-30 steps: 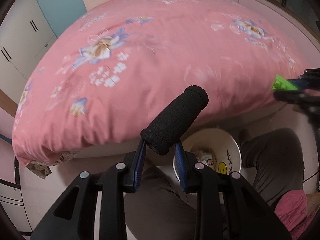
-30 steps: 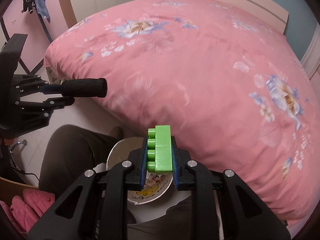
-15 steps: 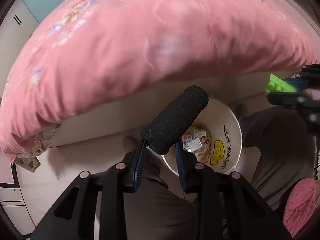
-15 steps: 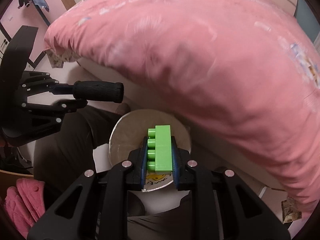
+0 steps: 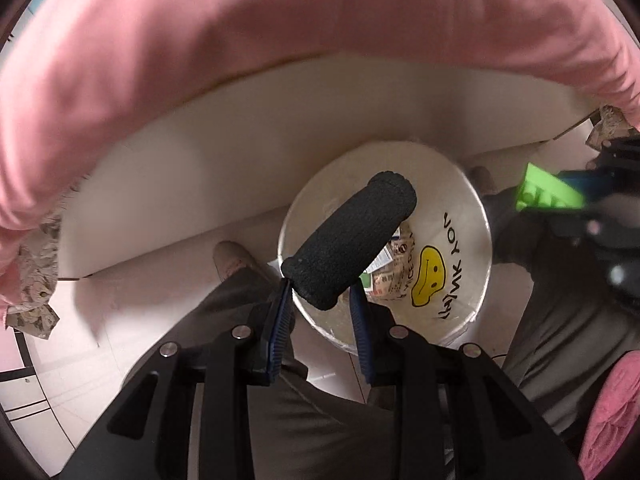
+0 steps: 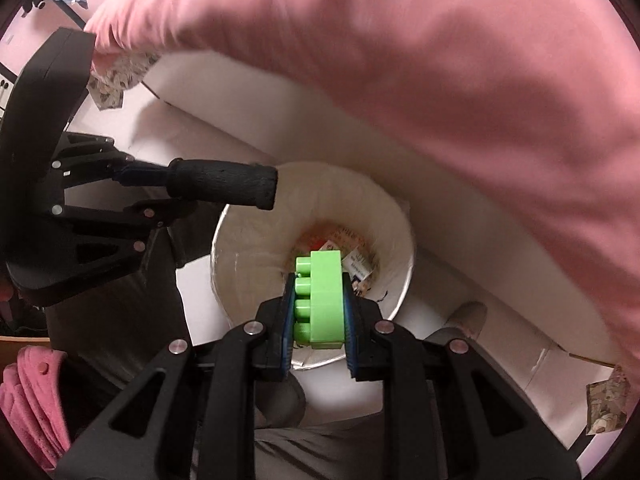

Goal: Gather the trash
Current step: 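Lift the black handle and green brick and carry them to the wastebasket, then open the left tool to drop the black handle while the right tool releases the green brick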

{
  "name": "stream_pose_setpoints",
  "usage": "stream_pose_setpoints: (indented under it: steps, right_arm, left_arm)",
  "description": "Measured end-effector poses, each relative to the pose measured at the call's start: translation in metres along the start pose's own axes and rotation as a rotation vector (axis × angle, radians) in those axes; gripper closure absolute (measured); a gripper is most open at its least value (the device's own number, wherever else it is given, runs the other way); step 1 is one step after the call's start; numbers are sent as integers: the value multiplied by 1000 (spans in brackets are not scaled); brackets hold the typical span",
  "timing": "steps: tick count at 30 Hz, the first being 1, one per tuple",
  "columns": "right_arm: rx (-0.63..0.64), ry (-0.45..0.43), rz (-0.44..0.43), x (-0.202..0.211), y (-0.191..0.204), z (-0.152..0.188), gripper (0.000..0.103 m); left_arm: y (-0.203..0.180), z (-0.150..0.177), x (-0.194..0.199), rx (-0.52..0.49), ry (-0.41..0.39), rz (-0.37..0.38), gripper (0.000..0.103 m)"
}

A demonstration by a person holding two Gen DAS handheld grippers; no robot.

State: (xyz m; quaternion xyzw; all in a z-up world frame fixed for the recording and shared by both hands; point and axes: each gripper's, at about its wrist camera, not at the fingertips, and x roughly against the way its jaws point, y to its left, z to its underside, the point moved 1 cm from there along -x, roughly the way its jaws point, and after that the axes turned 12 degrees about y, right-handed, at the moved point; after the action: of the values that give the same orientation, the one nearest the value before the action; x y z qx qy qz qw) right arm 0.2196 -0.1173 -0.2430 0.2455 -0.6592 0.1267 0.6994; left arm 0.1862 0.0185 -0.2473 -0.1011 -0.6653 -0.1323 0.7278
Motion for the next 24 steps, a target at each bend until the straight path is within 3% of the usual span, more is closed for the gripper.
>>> stream_pose_setpoints:
  steps: [24]
  right_arm:
    - [-85, 245, -124, -111, -24, -16, 81]
  left_arm:
    - [-10, -37, -99, 50, 227, 109, 71]
